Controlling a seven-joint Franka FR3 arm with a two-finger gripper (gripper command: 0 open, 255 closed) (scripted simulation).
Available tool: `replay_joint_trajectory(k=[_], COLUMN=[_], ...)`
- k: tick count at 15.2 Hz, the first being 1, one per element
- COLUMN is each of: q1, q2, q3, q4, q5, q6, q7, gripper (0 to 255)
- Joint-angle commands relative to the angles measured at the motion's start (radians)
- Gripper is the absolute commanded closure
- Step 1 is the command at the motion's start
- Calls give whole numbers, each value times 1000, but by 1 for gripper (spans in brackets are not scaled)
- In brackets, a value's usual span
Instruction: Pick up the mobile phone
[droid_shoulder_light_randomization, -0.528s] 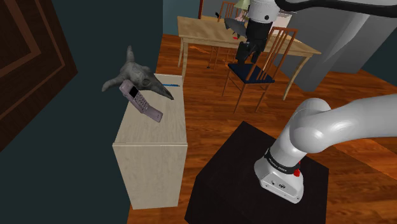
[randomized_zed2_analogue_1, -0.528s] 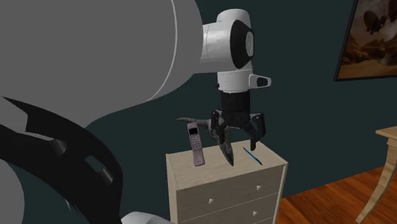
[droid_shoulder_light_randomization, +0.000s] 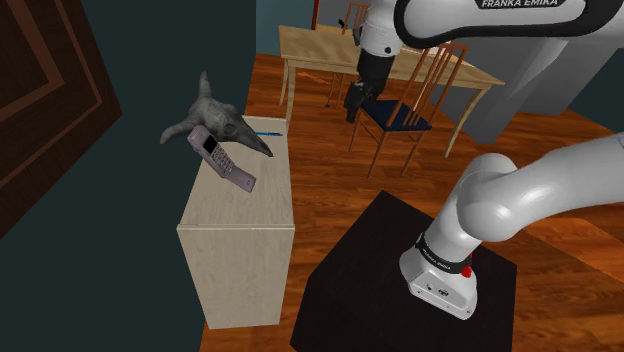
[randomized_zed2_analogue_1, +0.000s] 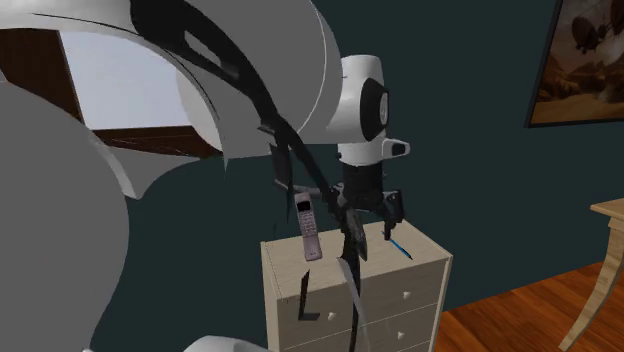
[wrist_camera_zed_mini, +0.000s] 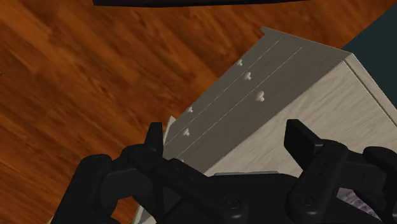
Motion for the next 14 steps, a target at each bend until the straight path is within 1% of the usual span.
replay_joint_trajectory(k=[1, 7, 14], q1=[22, 80, 143], q2=[51, 217, 437], q3=[5, 15, 35], q4=[-19, -30, 11], q5=[7, 21, 37], q6=[90, 319, 558], q7=[-14, -72, -143], gripper=[0, 0, 0])
